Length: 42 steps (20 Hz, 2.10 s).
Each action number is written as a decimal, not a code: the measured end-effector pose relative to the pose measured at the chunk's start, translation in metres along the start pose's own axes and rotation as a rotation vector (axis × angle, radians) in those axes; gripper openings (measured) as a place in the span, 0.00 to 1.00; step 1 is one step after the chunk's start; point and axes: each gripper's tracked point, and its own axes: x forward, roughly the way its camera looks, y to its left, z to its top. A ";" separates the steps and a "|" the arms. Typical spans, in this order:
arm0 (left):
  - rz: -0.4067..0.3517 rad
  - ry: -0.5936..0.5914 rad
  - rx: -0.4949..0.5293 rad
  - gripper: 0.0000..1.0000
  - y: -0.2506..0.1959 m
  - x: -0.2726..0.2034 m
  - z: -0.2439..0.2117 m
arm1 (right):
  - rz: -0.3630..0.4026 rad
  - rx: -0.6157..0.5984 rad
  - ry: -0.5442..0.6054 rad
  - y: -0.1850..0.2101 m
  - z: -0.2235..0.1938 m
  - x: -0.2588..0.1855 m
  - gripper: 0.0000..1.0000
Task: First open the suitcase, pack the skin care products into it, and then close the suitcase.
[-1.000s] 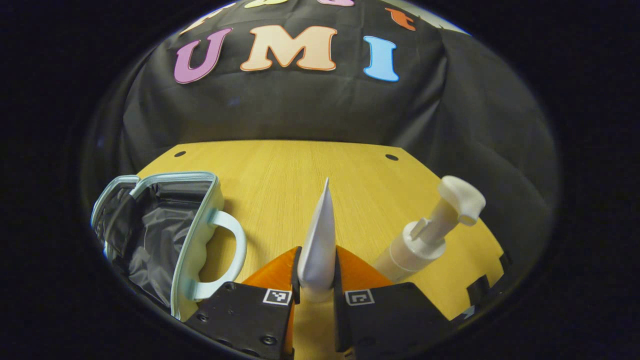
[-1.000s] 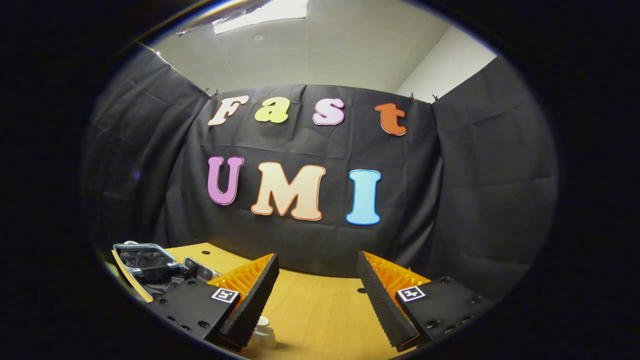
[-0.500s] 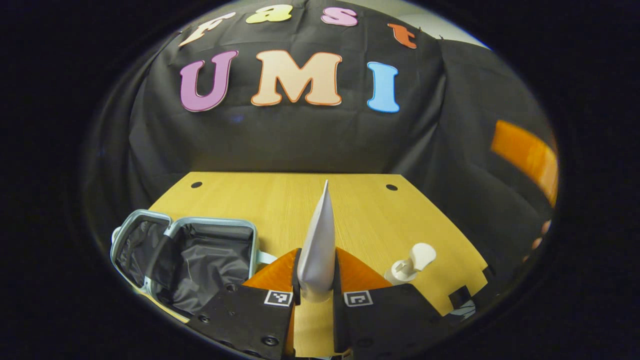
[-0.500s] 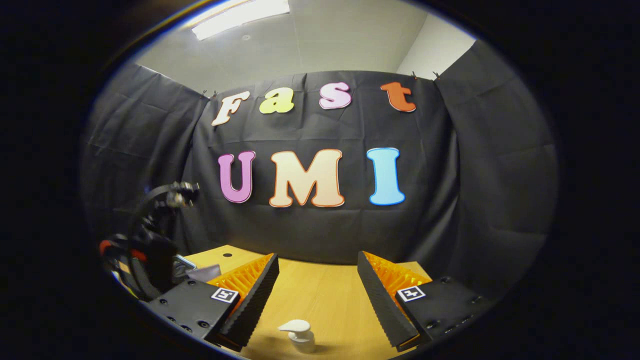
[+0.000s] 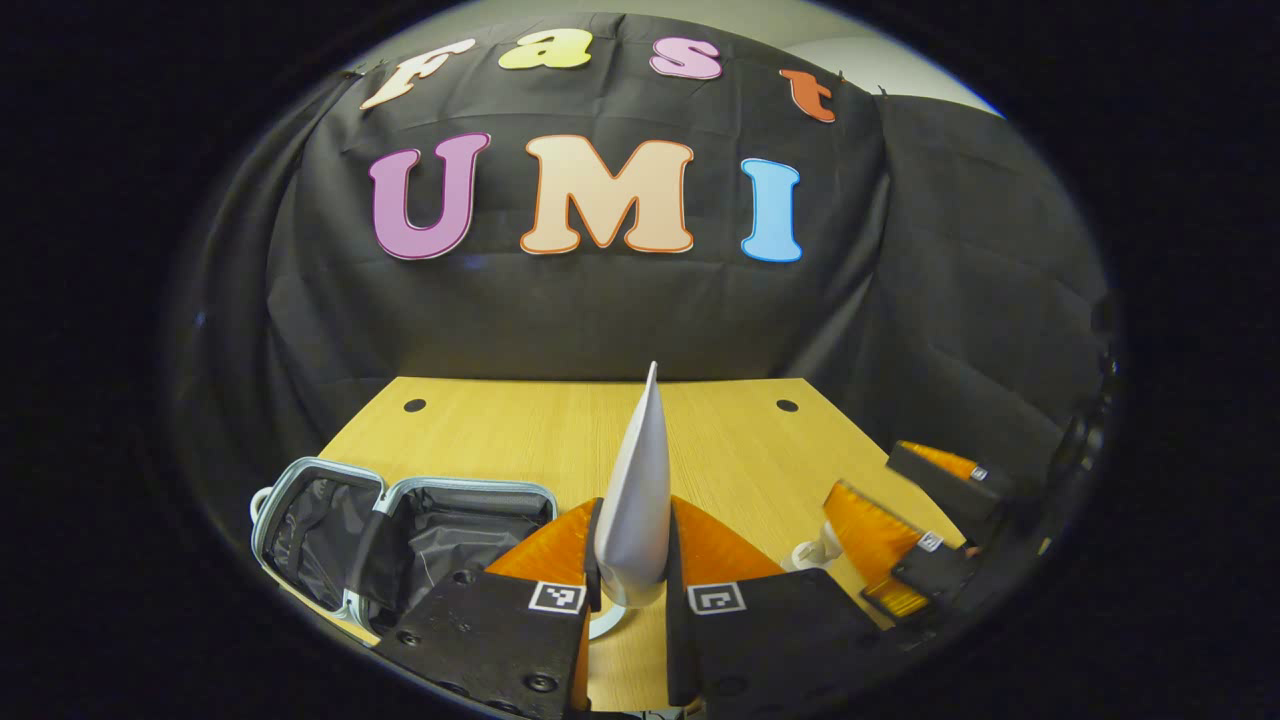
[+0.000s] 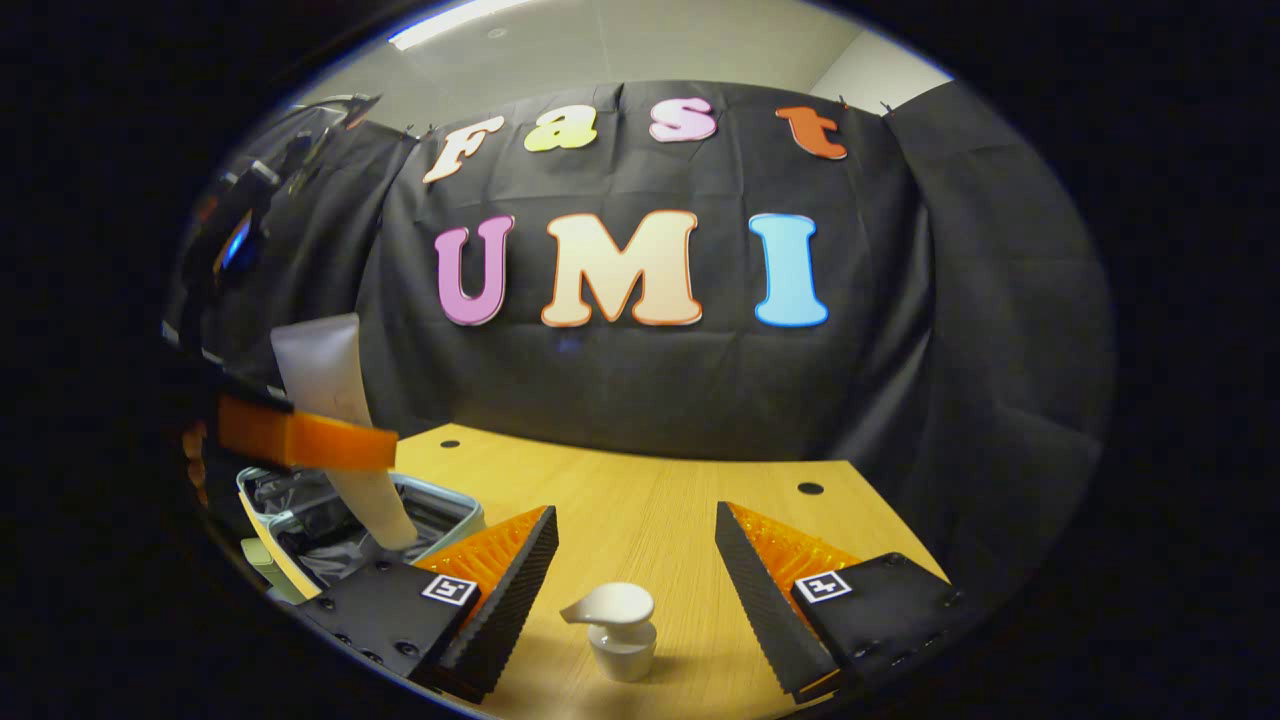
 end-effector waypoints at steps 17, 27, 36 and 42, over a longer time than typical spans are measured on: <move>0.178 0.128 -0.035 0.23 0.103 -0.009 -0.043 | 0.026 0.022 0.318 0.009 -0.117 0.018 0.58; 0.237 0.556 -0.037 0.23 0.194 0.020 -0.168 | 0.123 0.135 0.229 0.063 -0.010 0.007 0.58; 0.168 0.479 -0.062 0.76 0.200 0.041 -0.167 | 0.299 0.252 0.273 0.154 0.024 0.009 0.57; 0.148 0.325 -0.077 0.96 0.219 0.031 -0.126 | 0.388 0.246 0.365 0.217 0.001 0.018 0.57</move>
